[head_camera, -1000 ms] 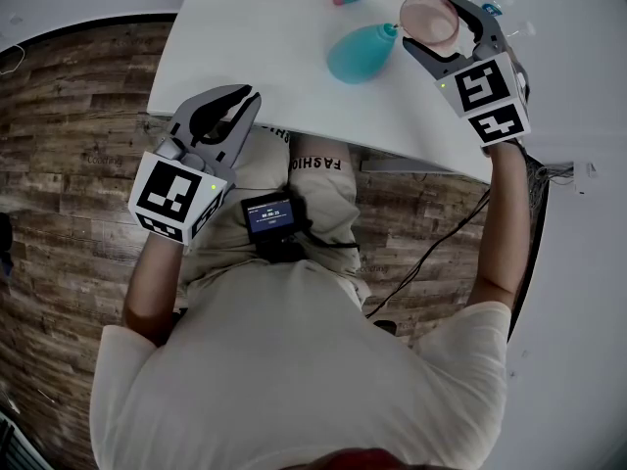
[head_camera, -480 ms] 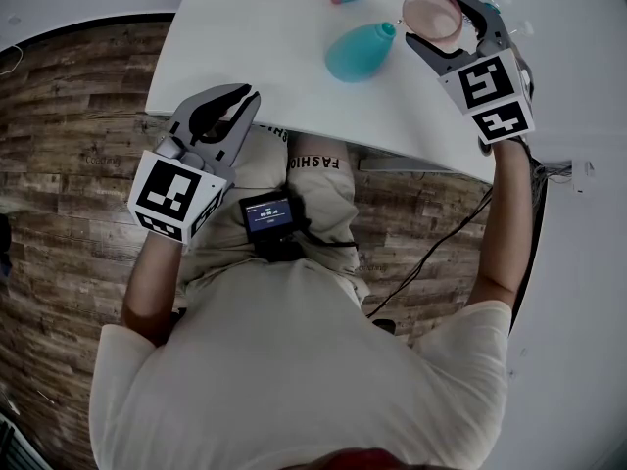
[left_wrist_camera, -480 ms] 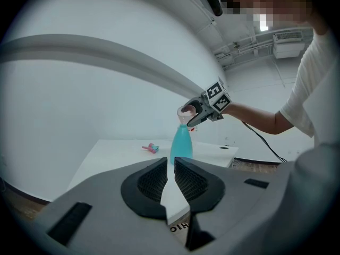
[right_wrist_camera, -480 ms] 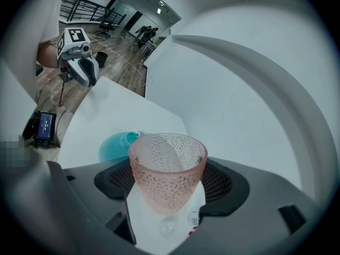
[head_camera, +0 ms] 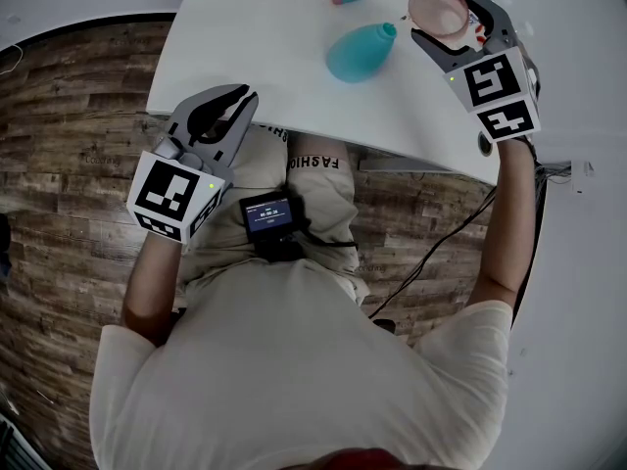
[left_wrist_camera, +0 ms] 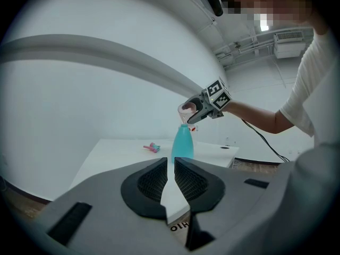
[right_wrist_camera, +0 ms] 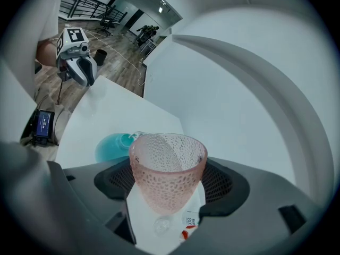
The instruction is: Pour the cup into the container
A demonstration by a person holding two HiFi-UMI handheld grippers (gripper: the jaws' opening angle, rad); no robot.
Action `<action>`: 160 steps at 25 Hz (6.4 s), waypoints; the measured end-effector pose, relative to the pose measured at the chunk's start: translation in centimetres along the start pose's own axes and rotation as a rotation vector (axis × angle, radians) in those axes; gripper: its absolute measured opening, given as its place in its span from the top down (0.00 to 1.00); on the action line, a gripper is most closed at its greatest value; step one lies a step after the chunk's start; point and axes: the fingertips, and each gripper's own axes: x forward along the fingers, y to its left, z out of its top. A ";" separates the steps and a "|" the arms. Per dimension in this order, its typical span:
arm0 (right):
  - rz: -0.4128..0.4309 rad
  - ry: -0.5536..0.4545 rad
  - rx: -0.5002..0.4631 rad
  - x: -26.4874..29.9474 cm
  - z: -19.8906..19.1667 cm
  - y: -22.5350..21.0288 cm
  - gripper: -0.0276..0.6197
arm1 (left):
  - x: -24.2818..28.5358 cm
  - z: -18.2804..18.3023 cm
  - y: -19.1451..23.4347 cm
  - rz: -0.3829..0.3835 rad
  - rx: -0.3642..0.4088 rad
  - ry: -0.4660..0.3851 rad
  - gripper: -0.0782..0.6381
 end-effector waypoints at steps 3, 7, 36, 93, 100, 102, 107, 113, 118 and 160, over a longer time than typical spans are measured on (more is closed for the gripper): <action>-0.007 0.001 -0.003 -0.2 0.0 -0.3 0.38 | -0.1 0.0 0.0 0.002 -0.001 0.001 0.82; -0.012 0.003 -0.006 -0.4 0.2 -0.5 0.38 | -0.2 0.0 0.1 0.004 -0.001 0.000 0.82; -0.051 0.023 -0.048 -1.5 0.6 -1.9 0.38 | -0.7 0.2 0.2 0.009 0.000 -0.007 0.82; -0.122 0.061 -0.135 -3.8 1.7 -4.8 0.38 | -1.2 0.5 0.2 0.011 -0.002 -0.017 0.82; -0.131 0.069 -0.145 -3.9 1.6 -5.0 0.38 | -1.2 0.4 0.2 0.011 -0.002 -0.017 0.82; -0.136 0.070 -0.148 -4.0 1.5 -5.0 0.38 | -1.2 0.4 0.2 0.011 -0.001 -0.017 0.82; -0.142 0.071 -0.156 -4.2 1.6 -5.3 0.39 | -1.2 0.3 0.2 0.011 0.000 -0.015 0.82; -0.152 0.074 -0.165 -4.3 1.9 -5.8 0.38 | -1.1 0.6 0.1 0.009 -0.002 -0.014 0.82; -0.159 0.072 -0.173 -4.5 1.9 -6.0 0.38 | -1.0 0.7 0.1 0.007 0.004 -0.013 0.82; -0.219 0.085 -0.253 -5.0 2.5 -6.8 0.38 | -1.1 0.4 0.2 0.015 0.001 -0.010 0.82</action>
